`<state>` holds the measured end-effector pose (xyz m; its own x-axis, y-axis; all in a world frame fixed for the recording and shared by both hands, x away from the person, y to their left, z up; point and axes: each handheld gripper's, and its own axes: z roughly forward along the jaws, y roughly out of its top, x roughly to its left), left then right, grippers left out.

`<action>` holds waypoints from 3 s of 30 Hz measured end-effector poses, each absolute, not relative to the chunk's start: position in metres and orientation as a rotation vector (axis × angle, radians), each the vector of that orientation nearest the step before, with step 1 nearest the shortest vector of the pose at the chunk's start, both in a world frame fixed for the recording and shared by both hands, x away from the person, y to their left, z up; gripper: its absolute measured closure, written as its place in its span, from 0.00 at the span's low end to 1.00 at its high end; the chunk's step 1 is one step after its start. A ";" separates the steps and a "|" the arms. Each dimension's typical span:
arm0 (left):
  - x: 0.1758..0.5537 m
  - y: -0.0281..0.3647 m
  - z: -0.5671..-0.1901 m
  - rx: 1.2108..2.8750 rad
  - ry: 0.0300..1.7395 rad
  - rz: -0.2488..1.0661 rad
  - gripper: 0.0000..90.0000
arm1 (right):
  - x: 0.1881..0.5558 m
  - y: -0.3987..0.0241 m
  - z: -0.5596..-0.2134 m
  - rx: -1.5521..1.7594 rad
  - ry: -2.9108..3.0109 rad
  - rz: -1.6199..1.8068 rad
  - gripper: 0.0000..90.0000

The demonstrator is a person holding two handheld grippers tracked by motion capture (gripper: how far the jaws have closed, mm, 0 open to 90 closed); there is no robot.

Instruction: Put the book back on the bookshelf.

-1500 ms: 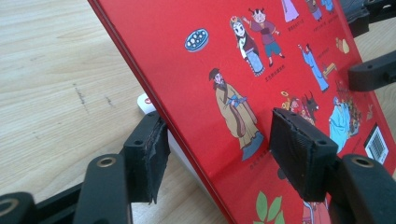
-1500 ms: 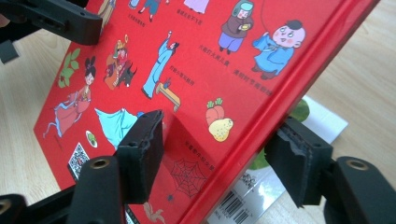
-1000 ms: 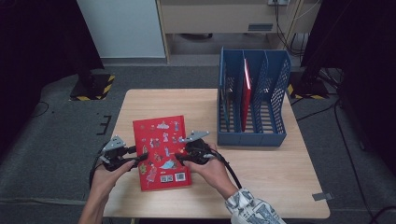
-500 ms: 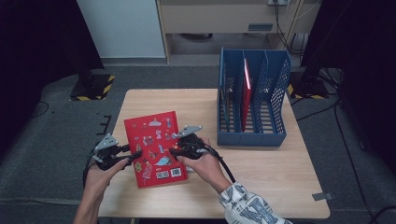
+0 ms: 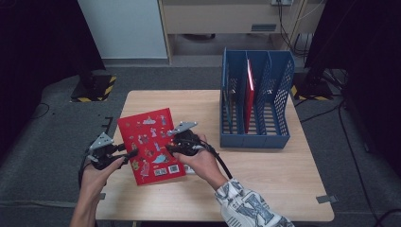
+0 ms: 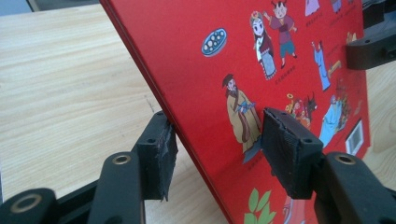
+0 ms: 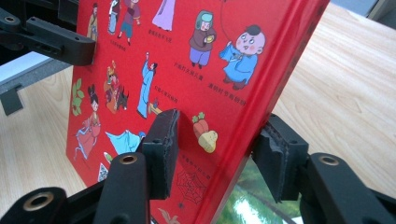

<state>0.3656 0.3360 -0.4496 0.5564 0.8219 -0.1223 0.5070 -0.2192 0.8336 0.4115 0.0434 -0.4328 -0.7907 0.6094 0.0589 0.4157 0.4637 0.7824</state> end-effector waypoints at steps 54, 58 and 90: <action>0.403 0.311 -0.416 1.869 1.042 0.502 0.54 | 0.439 0.027 -0.399 0.872 2.388 1.244 0.62; 0.406 0.307 -0.414 1.876 1.040 0.505 0.54 | 0.440 0.024 -0.401 0.876 2.385 1.237 0.62; 0.410 0.293 -0.417 1.841 1.005 0.541 0.35 | 0.418 0.006 -0.407 0.820 2.406 1.304 0.73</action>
